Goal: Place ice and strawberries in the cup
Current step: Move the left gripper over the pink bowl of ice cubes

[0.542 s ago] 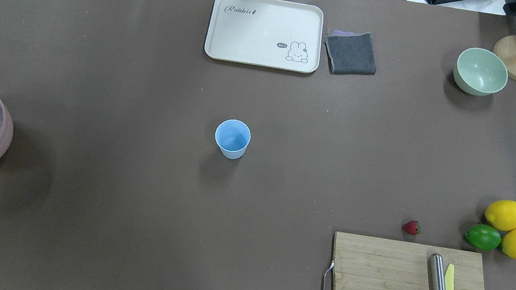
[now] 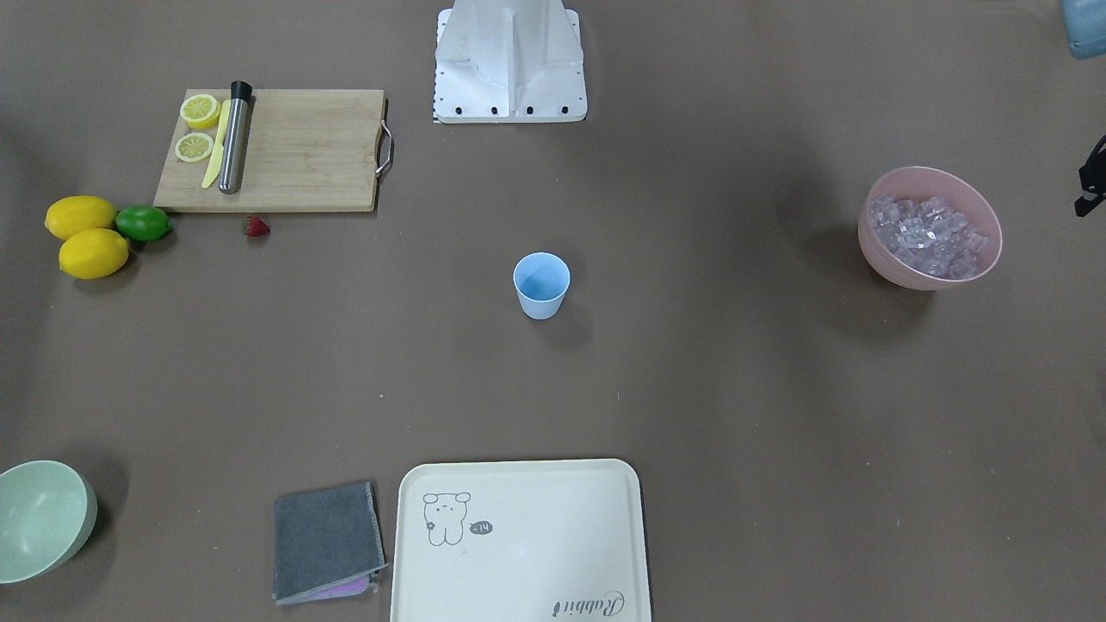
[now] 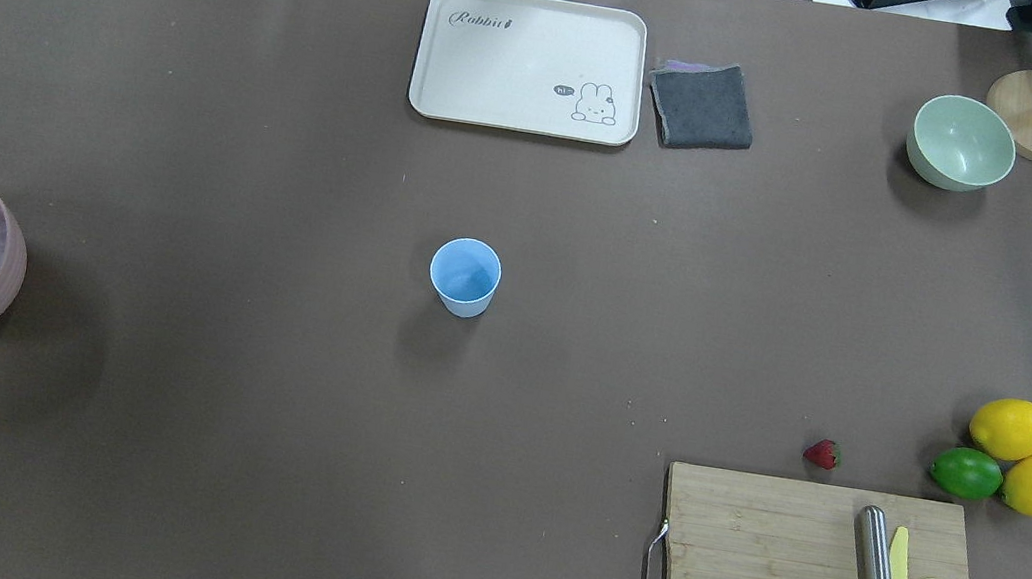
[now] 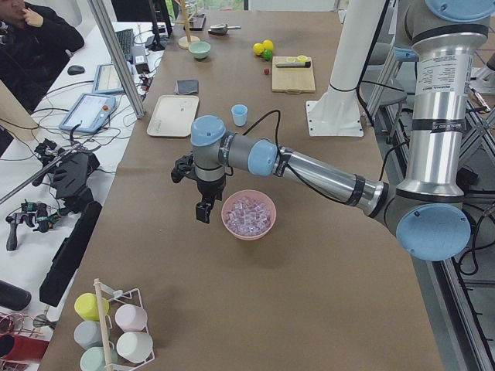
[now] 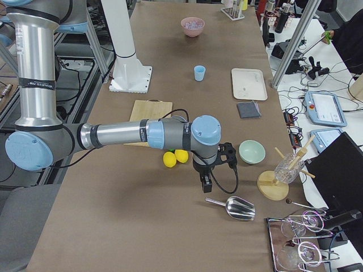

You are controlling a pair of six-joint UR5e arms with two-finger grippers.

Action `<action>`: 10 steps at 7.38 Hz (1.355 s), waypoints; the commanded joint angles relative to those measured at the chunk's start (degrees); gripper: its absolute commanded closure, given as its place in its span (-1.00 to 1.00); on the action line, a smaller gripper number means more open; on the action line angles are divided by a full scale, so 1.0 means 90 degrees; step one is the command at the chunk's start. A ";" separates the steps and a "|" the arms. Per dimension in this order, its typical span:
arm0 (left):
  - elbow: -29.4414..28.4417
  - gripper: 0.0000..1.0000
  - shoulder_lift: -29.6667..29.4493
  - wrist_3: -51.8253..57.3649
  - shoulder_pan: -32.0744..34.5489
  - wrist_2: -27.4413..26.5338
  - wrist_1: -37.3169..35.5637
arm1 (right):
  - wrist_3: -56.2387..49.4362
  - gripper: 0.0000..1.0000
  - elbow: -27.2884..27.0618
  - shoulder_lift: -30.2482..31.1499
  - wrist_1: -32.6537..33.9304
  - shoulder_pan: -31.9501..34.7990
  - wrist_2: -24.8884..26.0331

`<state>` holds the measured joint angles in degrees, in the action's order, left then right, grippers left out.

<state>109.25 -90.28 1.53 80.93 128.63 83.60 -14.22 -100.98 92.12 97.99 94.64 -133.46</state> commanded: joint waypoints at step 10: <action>0.0263 -0.94 0.0381 0.0026 0.0373 0.0473 0.0310 | 0.0057 -1.00 -0.0439 0.0681 0.0030 -0.0028 -0.0132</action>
<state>111.47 -87.54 1.86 84.25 132.89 85.13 -13.71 -103.95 96.91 98.26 94.40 -134.65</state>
